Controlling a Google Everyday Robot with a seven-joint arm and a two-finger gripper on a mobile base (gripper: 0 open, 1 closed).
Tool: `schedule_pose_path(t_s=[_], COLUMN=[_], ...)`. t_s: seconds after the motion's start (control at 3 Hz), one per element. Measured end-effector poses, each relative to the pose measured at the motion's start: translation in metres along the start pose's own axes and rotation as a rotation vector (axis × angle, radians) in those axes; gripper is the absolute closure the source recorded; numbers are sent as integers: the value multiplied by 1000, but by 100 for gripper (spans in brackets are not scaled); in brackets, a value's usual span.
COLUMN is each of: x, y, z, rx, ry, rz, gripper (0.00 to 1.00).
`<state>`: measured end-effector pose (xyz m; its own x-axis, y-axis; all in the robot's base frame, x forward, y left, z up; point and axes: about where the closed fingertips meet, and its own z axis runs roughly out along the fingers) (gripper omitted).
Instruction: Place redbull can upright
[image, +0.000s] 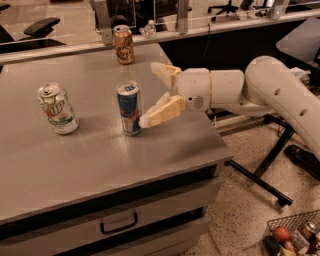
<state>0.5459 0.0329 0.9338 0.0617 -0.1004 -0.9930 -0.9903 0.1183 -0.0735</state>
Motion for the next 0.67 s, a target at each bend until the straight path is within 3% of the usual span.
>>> schedule_pose_path(t_s=[0.33, 0.67], x=[13, 26], y=[-7, -20], z=[-36, -60], rx=[172, 379], ry=[149, 373], rz=[64, 83], gripper=[0, 0])
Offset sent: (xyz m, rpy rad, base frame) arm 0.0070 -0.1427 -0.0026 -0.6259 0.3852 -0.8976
